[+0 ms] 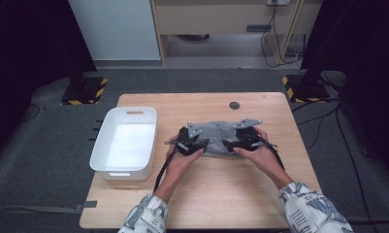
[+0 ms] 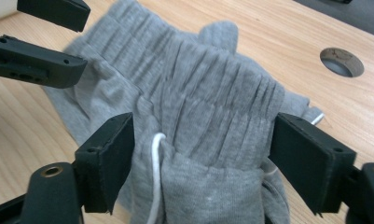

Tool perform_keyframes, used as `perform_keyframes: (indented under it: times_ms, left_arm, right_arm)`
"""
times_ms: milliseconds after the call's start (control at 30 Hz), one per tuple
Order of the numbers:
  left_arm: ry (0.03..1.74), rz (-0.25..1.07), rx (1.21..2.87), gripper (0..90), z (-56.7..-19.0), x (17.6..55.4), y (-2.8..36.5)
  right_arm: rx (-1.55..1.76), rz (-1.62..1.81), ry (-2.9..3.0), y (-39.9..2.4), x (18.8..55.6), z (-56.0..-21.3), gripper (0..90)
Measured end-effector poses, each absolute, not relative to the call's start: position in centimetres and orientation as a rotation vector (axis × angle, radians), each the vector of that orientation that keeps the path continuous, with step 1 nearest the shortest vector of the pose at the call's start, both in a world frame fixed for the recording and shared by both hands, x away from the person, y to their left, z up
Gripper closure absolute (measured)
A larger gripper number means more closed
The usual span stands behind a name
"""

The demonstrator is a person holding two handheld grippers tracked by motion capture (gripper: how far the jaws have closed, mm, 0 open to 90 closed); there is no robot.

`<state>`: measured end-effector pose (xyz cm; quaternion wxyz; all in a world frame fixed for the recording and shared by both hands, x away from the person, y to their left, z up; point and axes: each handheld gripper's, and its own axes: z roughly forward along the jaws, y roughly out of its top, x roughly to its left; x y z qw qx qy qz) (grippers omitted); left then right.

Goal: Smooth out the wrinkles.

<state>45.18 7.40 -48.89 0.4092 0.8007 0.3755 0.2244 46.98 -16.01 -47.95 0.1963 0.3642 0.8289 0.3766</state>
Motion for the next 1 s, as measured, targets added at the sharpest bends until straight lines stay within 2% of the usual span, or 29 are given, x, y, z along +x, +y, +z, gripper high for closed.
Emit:
perform_keyframes:
  times_ms: [233,433,533,600,733,800,1000]
  left_arm:
    - [0.952,0.583,1.972,40.6,-47.8,45.4,7.6]
    - [0.985,0.574,2.004,37.8,-48.0,47.0,7.0]
    - [1.002,0.544,2.025,35.4,-48.3,47.6,6.8]
    - [1.012,0.532,2.025,35.5,-48.6,47.9,6.7]
    - [1.021,0.475,2.023,47.5,-48.8,48.0,6.7]
    - [1.023,0.456,2.022,54.3,-48.9,48.0,6.6]
    - [1.007,0.473,2.043,70.7,-48.9,47.7,6.1]
  right_arm:
    - [0.993,1.087,2.312,-15.7,46.6,-46.7,22.0]
    - [1.004,1.089,2.308,-15.4,47.4,-46.1,22.6]
    - [1.021,1.091,2.310,-15.3,48.0,-46.1,25.4]
    - [1.025,1.081,2.311,-15.3,48.3,-46.3,33.9]
    - [1.033,1.092,2.341,-15.4,48.6,-46.7,50.3]
    - [1.020,1.092,2.352,-15.5,48.5,-46.9,55.1]
    - [0.991,1.084,2.374,-15.5,48.2,-47.0,59.0]
